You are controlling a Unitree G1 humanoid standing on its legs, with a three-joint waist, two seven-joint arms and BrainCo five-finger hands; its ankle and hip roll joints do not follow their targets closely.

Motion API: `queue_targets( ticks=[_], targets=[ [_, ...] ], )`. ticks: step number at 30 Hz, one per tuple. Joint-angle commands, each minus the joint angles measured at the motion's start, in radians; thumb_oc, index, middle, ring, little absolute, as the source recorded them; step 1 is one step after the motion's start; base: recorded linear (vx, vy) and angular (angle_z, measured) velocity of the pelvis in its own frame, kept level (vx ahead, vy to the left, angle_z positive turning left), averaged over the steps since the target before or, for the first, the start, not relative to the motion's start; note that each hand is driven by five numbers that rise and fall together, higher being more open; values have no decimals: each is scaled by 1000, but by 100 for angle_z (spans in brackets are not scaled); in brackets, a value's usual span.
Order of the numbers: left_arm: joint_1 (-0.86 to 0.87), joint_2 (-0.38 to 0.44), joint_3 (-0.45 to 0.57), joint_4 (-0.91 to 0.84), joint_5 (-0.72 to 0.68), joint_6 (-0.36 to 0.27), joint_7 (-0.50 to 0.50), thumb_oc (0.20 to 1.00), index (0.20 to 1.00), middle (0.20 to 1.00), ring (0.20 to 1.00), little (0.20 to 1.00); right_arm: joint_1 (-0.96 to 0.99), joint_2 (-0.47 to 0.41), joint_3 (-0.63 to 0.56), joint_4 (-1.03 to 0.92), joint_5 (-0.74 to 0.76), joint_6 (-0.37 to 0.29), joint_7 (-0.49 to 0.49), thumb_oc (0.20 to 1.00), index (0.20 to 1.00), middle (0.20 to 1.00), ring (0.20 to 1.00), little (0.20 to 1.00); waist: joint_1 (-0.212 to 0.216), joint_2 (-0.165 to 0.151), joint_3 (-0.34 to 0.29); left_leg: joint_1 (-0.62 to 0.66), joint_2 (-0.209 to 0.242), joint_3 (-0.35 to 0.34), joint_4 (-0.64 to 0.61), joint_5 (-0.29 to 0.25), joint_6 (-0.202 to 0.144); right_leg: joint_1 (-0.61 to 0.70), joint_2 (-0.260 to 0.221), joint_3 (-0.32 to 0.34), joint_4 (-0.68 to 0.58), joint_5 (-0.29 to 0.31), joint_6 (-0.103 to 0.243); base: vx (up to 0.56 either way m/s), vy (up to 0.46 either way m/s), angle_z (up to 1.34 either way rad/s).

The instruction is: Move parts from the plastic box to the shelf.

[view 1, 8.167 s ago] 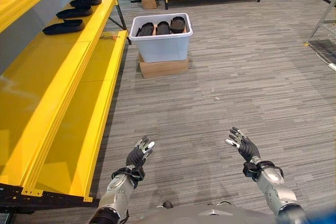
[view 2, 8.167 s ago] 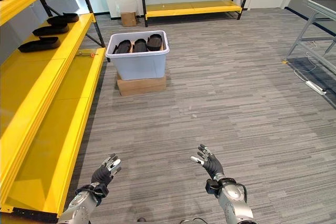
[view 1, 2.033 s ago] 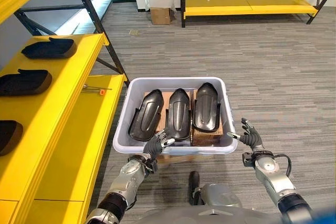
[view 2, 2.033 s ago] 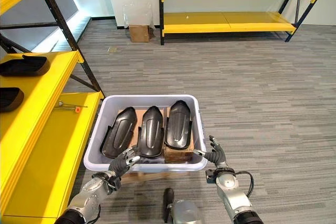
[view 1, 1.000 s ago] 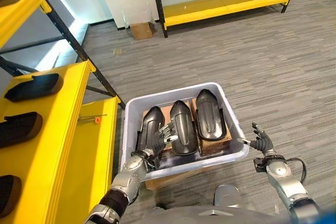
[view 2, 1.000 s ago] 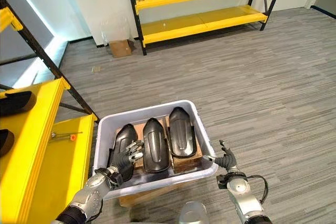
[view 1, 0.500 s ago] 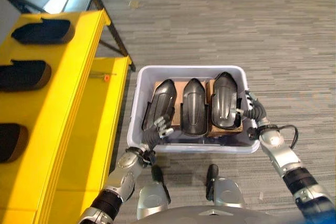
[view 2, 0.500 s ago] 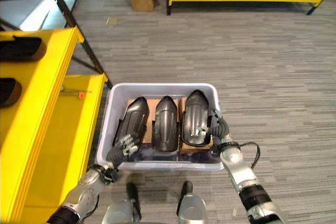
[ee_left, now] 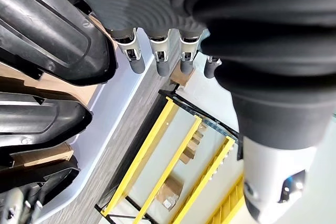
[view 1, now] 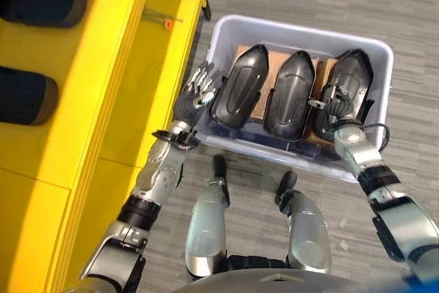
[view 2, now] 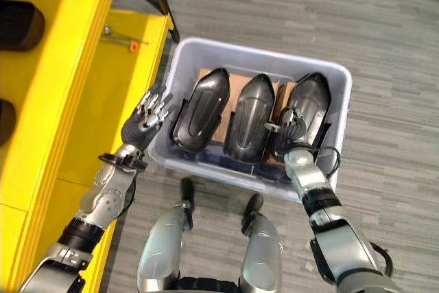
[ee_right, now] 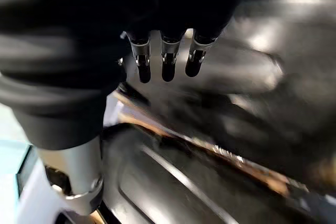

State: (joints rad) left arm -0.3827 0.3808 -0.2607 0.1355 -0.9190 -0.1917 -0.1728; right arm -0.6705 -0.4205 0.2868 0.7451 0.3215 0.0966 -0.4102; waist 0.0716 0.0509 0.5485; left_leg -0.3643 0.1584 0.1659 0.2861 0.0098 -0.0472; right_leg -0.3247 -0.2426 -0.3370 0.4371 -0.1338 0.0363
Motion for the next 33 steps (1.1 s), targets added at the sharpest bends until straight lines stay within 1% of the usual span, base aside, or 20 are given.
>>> queue_targets(
  ticks=[1,3,4,7,8,10,11,12,13,14,16,19,20,21,22,24,25,27,30,33],
  targets=[
    [57,4,-11,-117,20,-66,26,1000,1000,1000,1000,1000,5,-15,6,-13,61,-10,-31,1000,1000,1000,1000,1000,1,6,-54,37,59,31,-21,12,-36,32,-3,69,23,-18,30,-38,25,8],
    [39,3,-21,-120,34,-66,39,1000,1000,1000,1000,1000,-19,-9,7,25,102,-11,-22,1000,1000,1000,1000,1000,5,9,-42,20,51,28,-12,8,-32,8,-10,70,47,-26,31,-40,21,8],
    [31,4,-23,-125,38,-63,44,1000,1000,1000,1000,1000,-34,-8,1,53,172,-13,-3,1000,1000,1000,1000,1000,9,13,-34,5,47,27,-8,8,-30,-12,-14,69,61,-29,30,-32,15,7],
    [28,5,-26,-129,32,-51,52,1000,1000,1000,1000,1000,-51,4,-13,94,221,-28,50,1000,1000,1000,1000,1000,16,22,-28,-21,38,24,-1,8,-25,-45,-19,70,86,-34,30,-34,19,5],
    [26,2,-27,-129,33,-40,54,1000,1000,1000,1000,1000,-61,7,-11,101,206,-49,99,1000,1000,1000,1000,1000,18,25,-28,-32,35,25,0,10,-24,-63,-23,70,97,-36,30,-18,12,6],
    [29,4,-29,-130,34,-32,48,1000,1000,1000,1000,1000,-69,8,4,94,159,-69,145,1000,1000,1000,1000,1000,20,29,-28,-43,32,25,4,10,-22,-77,-27,68,109,-37,29,0,0,0],
    [41,4,-27,-140,37,-22,37,1000,1000,1000,1000,1000,-72,8,33,59,81,-84,188,1000,1000,1000,1000,1000,21,32,-28,-52,30,27,10,10,-21,-88,-31,68,116,-36,27,0,0,0],
    [45,5,-27,-140,38,-21,34,1000,1000,1000,1000,1000,-71,7,47,39,57,-85,182,1000,1000,1000,1000,1000,20,32,-28,-54,31,28,13,9,-21,-92,-32,68,119,-36,27,0,0,0],
    [49,3,-26,-140,43,-17,27,1000,1000,1000,1000,1000,-70,5,77,-6,3,-75,139,1000,1000,1000,1000,1000,18,31,-28,-54,34,34,17,8,-20,-97,-34,70,122,-33,28,0,0,0],
    [49,3,-27,-141,45,-16,26,1000,1000,1000,1000,1000,-70,5,82,-12,-1,-76,128,1000,1000,1000,1000,1000,17,31,-28,-55,34,35,18,8,-20,-98,-35,70,123,-32,28,0,0,0],
    [51,0,-28,-142,51,-10,22,1000,1000,1000,1000,1000,-69,4,94,-37,-34,-75,64,1000,1000,1000,1000,1000,13,29,-28,-52,36,39,20,5,-20,-97,-34,72,120,-30,28,0,0,0],
    [54,-3,-36,-140,54,-12,17,1000,1000,1000,1000,1000,-70,-6,96,-65,-114,-83,15,1000,1000,1000,1000,1000,4,28,-28,-49,38,44,19,3,-20,-101,-31,79,115,-25,32,1,0,-1],
    [52,-5,-40,-138,55,-12,17,1000,1000,1000,1000,1000,-70,-7,99,-82,-152,-74,-10,1000,1000,1000,1000,1000,0,27,-28,-48,38,46,17,2,-19,-102,-29,81,111,-22,34,0,0,0],
    [51,-6,-43,-141,58,-8,15,1000,1000,1000,1000,1000,-67,-10,99,-99,-208,-61,-70,1000,1000,1000,1000,1000,-3,26,-28,-45,38,49,14,2,-19,-102,-28,85,106,-18,36,0,0,0],
    [50,-7,-44,-141,59,-8,16,1000,1000,1000,1000,1000,-67,-12,99,-101,-222,-56,-88,1000,1000,1000,1000,1000,-4,25,-28,-45,39,50,13,2,-19,-102,-27,86,104,-17,37,0,0,0],
    [42,-11,-57,-129,62,-20,19,1000,1000,1000,1000,1000,-79,-33,104,-102,-435,-56,-240,1000,1000,1000,1000,1000,-12,25,-28,-41,39,55,6,3,-19,-101,-22,90,90,-11,42,-20,8,-1],
    [36,-11,-65,-124,60,-26,24,1000,1000,1000,1000,1000,-84,-44,107,-108,-518,-66,-289,1000,1000,1000,1000,1000,-16,26,-28,-41,40,57,3,4,-19,-102,-22,93,87,-8,45,-36,18,-1],
    [27,-10,-76,-118,56,-31,28,1000,1000,1000,1000,1000,-93,-55,111,-123,-588,-85,-315,1000,1000,1000,1000,1000,-19,28,-28,-39,39,58,-1,4,-18,-101,-20,96,80,-6,48,-17,8,-1],
    [15,-13,-84,-101,53,-39,26,1000,1000,1000,1000,1000,-110,-63,133,-152,-649,-95,-302,1000,1000,1000,1000,1000,-21,31,-28,-34,35,58,-11,6,-18,-96,-21,100,63,1,51,-31,2,-4],
    [14,-17,-86,-97,57,-43,19,1000,1000,1000,1000,1000,-116,-68,153,-171,-685,-98,-374,1000,1000,1000,1000,1000,-23,32,-28,-28,37,62,-21,8,-18,-93,-24,100,48,9,56,-26,1,-4]
  ],
)
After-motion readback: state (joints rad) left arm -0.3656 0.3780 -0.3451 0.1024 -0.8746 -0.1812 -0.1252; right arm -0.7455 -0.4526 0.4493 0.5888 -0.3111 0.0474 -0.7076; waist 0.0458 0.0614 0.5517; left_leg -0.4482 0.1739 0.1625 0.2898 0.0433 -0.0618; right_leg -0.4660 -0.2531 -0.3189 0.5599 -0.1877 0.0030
